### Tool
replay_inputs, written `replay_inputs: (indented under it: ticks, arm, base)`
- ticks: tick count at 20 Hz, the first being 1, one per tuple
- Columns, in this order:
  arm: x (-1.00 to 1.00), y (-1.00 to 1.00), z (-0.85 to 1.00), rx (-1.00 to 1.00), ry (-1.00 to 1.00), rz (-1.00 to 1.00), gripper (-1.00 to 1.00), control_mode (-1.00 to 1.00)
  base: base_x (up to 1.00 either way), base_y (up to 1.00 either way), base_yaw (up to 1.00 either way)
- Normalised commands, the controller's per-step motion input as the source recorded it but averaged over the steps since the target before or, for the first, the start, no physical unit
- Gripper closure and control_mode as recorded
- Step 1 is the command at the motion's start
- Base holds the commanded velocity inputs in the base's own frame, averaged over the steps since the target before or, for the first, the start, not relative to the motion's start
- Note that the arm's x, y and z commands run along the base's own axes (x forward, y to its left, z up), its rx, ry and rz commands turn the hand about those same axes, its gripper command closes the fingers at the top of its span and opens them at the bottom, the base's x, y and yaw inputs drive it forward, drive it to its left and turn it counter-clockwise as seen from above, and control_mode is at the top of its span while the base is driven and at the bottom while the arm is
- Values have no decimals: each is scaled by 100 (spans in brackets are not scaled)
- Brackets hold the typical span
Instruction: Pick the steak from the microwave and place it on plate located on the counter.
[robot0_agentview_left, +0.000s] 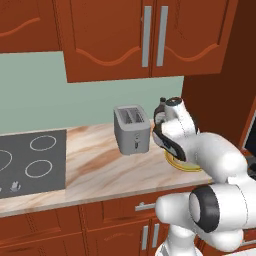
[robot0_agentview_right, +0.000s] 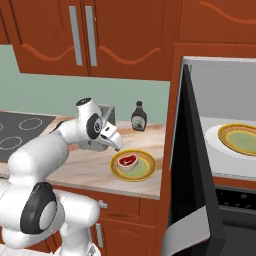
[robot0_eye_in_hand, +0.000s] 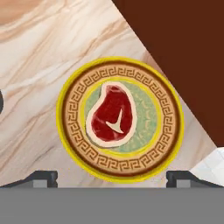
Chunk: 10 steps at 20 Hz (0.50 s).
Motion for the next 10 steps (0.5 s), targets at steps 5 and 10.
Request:
replay_inputs:
  ticks: [5,10]
  arm:
    - [-91,45,58,-3,-1,18,-100,-100]
    - [-96,12,66,1,0,21,-100,-100]
  base:
    - [0,0,0]
    - [0,0,0]
